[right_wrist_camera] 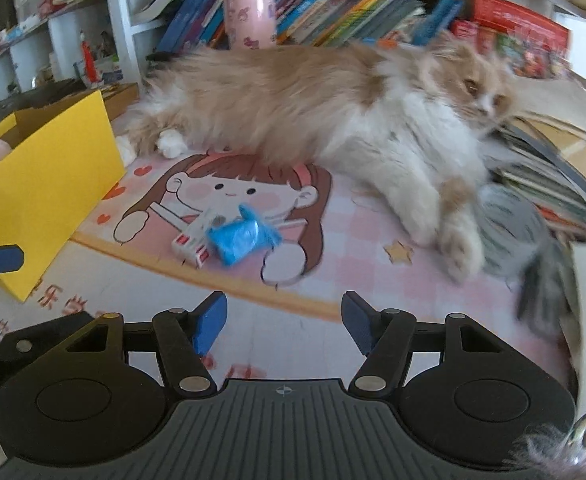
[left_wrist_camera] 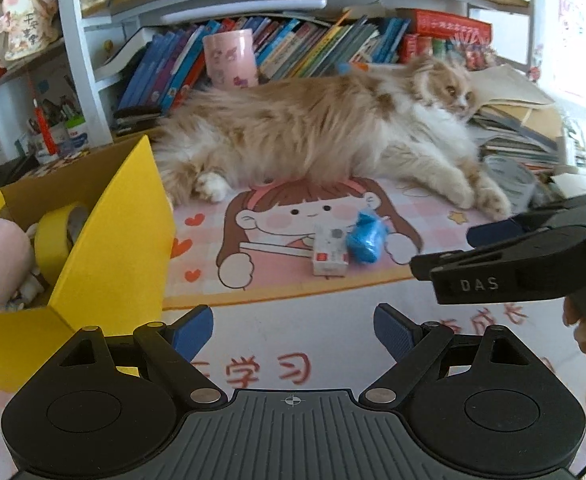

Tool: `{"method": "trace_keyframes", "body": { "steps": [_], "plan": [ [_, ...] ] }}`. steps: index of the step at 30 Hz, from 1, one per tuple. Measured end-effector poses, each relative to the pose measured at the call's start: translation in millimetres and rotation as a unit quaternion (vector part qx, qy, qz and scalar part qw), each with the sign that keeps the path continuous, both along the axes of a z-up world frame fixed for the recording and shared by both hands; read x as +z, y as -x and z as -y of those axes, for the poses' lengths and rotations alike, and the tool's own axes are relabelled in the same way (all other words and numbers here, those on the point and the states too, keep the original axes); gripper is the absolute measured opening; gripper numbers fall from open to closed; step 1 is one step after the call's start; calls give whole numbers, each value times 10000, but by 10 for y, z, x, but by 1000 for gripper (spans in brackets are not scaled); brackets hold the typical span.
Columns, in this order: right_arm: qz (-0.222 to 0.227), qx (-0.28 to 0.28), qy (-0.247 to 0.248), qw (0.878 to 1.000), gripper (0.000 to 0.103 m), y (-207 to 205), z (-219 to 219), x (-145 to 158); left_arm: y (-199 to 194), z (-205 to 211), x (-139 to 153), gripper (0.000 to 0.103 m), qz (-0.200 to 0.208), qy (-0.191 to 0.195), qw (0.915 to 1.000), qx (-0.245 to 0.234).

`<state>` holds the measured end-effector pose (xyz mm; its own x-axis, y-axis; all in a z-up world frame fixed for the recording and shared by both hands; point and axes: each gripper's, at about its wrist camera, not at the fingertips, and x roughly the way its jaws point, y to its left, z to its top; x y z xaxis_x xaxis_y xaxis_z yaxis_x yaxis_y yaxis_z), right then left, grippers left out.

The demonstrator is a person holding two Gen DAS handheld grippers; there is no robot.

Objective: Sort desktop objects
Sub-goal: 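Grasp the blue wrapped item with the right tool while the left tool grasps the white card box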

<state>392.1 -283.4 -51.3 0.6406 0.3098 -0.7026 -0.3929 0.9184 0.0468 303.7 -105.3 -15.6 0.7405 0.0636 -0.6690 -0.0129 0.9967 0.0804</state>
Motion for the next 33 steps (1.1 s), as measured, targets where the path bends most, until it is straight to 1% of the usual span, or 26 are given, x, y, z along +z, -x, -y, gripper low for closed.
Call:
{"method": "trace_keyframes", "body": {
  "steps": [4, 12, 14, 15, 17, 18, 20, 23, 25, 26, 28, 30, 31, 33],
  "plan": [
    [-14, 325, 52, 9995, 62, -230, -140, -71, -112, -46, -42, 90, -80, -27, 9999, 109],
    [-104, 654, -26, 9978, 61, -542, -319, -173, -257, -70, -89, 90, -187, 45, 9997, 128],
    [-166, 693, 90, 9974, 50, -610, -350, -215, -288, -58, -92, 90, -186, 83, 9997, 103],
    [-215, 701, 91, 9973, 46, -644, -352, -236, -308, -51, -93, 90, -180, 103, 9997, 84],
    [-327, 698, 6, 9970, 33, -709, -324, -268, -350, -33, -99, 89, -172, 133, 9998, 33],
    [-285, 697, -35, 9972, 29, -720, -307, -266, -377, -21, -104, 89, -169, 142, 9998, 1],
    [-308, 691, -72, 9971, 18, -751, -273, -265, -436, 6, -123, 89, -167, 156, 9997, -59],
    [-351, 582, -137, 9976, 17, -780, -192, -254, -547, 49, -169, 89, -139, 183, 9996, -172],
    [-385, 494, -136, 9979, 18, -779, -133, -251, -636, 73, -206, 86, -153, 177, 9995, -220],
    [-406, 451, -145, 9981, 18, -779, -99, -248, -681, 85, -226, 82, -176, 170, 9994, -239],
    [-389, 392, -166, 9983, 18, -774, -40, -238, -778, 104, -279, 77, -220, 133, 9993, -261],
    [-385, 361, -192, 9984, 19, -771, 3, -220, -853, 111, -335, 69, -273, 95, 9993, -251],
    [-380, 354, -212, 9984, 22, -768, 21, -208, -896, 109, -359, 67, -319, 100, 9992, -224],
    [-353, 355, -247, 9984, 29, -763, 41, -181, -955, 95, -390, 59, -363, 180, 9990, -184]
  ]
}}
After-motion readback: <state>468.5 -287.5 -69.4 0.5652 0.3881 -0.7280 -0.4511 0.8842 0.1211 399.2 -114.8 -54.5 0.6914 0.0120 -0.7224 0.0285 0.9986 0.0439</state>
